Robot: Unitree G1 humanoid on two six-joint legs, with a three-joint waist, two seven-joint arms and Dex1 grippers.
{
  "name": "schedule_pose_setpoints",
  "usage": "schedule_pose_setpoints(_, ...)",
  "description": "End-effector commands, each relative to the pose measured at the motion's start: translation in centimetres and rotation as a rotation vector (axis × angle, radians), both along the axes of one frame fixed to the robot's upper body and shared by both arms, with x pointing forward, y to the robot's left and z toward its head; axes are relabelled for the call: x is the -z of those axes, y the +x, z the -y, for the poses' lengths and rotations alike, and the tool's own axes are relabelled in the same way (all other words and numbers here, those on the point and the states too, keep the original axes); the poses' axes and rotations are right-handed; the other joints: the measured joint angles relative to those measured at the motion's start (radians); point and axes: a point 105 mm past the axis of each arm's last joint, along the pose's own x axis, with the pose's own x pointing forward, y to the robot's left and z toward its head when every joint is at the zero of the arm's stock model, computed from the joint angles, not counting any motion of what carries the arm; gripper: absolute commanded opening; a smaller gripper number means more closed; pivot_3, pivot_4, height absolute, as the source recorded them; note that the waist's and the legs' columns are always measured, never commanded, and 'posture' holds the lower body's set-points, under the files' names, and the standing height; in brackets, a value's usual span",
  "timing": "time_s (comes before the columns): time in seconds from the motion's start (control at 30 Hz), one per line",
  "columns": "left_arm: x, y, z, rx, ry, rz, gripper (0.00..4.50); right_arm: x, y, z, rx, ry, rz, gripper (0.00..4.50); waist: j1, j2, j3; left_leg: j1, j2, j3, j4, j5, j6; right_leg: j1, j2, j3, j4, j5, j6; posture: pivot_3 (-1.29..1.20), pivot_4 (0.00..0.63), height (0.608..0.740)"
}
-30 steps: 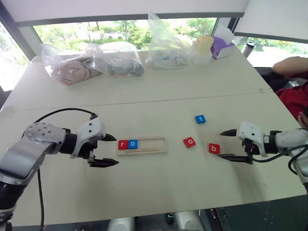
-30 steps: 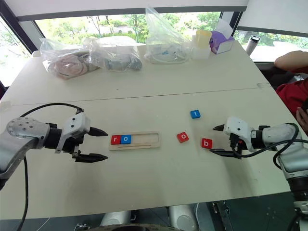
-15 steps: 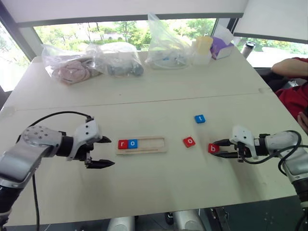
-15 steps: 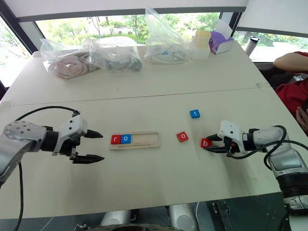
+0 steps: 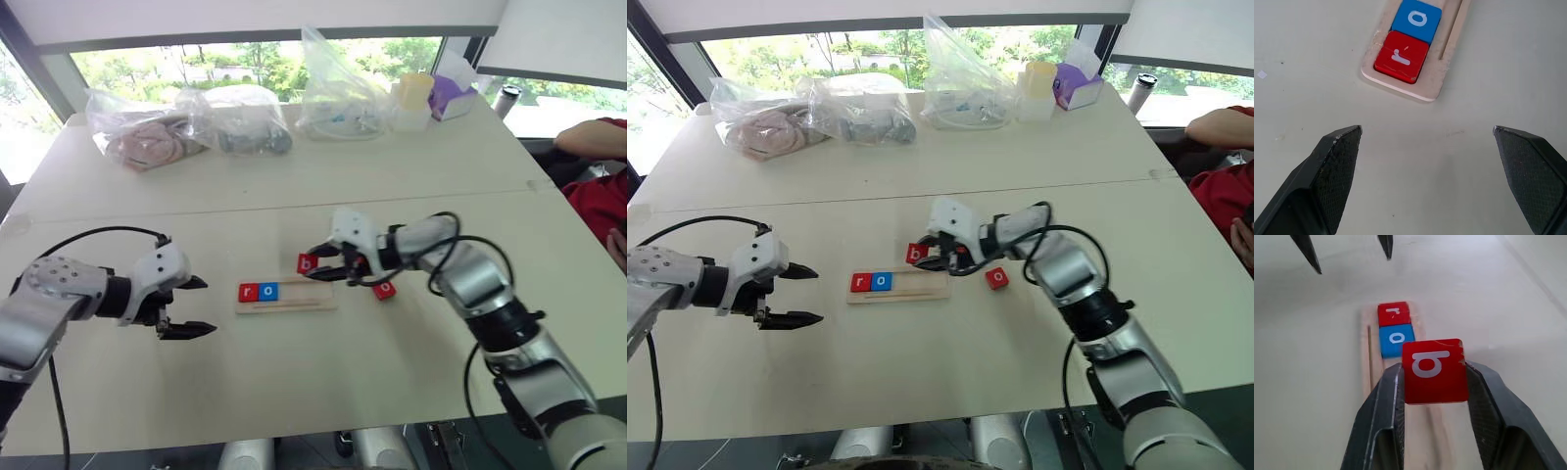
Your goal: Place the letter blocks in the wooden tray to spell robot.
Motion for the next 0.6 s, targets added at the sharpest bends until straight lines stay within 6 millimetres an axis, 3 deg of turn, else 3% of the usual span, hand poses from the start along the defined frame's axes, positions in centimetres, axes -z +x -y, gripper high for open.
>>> schedule_pose_setpoints(0.03, -0.1, -0.3, -0.4, -0.003, 0.036, 0.026, 4.5, -0.8, 0.1, -0.8, 0.004, -0.016, 0.058, 1.15, 0.0, 0.0, 0.0, 0.0, -0.001, 0.0, 0.0, 0.0, 0.0, 0.0, -0.001, 0.0, 0.0, 0.0, 0.0, 0.0, 0.15, 0.74)
schedule_pose_setpoints(0.37, -0.8, -0.6, 0.6, -0.023, -0.056, 0.027, 4.5, 1.5, -1.7, -2.3, -0.079, -0.072, -0.006, 1.15, -0.005, 0.0, 0.0, 0.001, -0.001, 0.0, 0.0, 0.0, 0.0, 0.001, 0.0, 0.0, 0.0, 0.0, 0.0, 0.0, 0.15, 0.74)
schedule_pose_setpoints(0.6, -2.2, -0.2, 1.5, -0.028, -0.141, 0.046, 4.5, 2.7, -1.3, -3.3, -0.07, -0.075, -0.035, 1.15, -0.007, 0.0, 0.0, 0.001, 0.0, -0.001, 0.0, 0.0, 0.0, 0.001, 0.001, -0.001, 0.001, 0.0, 0.001, 0.0, 0.15, 0.74)
